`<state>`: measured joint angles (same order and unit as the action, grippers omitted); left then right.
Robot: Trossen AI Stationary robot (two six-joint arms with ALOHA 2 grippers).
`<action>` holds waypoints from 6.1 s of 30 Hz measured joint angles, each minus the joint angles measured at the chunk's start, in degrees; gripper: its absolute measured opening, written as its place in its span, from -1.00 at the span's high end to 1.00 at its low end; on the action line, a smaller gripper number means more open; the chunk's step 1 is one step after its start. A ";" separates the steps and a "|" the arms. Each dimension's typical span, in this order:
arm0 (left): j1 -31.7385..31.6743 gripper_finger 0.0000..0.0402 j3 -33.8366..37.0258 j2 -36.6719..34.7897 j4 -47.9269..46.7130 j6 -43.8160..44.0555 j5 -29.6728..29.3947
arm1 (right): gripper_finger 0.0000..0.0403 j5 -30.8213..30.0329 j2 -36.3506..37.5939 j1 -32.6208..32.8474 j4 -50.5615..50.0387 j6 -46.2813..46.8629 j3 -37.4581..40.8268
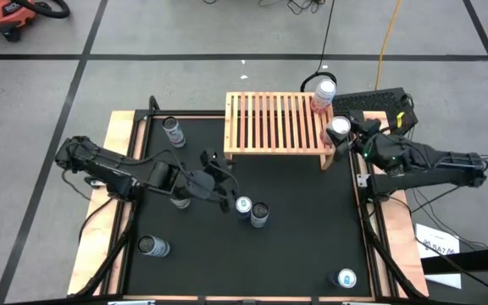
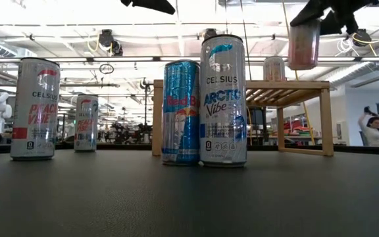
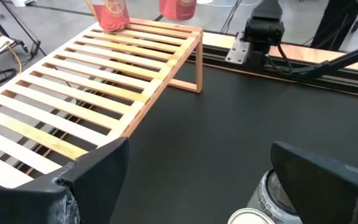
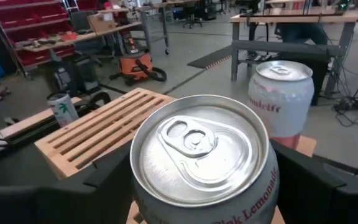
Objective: Place canned beverage on shelf
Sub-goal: Put the pink soda can on the shelf, then put the center white soda can on the shelf
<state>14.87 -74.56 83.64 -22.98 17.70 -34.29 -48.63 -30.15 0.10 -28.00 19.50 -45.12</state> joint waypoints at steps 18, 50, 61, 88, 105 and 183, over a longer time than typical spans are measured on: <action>-2.49 -0.95 0.02 0.02 -0.09 0.03 2.74 | -0.43 36.18 -5.50 -31.46 4.22 -9.13 0.00; -4.41 -0.95 0.04 0.02 -0.68 1.01 3.63 | -0.51 58.05 -12.89 -49.68 5.16 -12.72 -1.68; -4.37 -0.95 0.04 0.02 -0.72 1.37 4.10 | -0.72 57.45 -11.08 -49.68 6.66 -12.10 -1.46; -4.31 -0.95 0.09 -8.33 -7.10 1.39 4.12 | -0.69 57.86 -17.75 -35.65 -3.89 -9.51 -28.65; 0.06 -0.95 0.04 -14.04 -20.37 14.73 2.36 | -0.68 38.54 -30.60 -6.88 6.26 -6.64 -28.65; 15.07 -0.95 0.04 -3.80 -18.71 20.95 -1.15 | -0.68 56.98 -62.67 54.27 -40.86 105.87 -43.36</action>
<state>29.93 -74.52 79.83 -41.69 38.65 -35.44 8.35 -92.82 54.37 -68.86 125.38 -88.48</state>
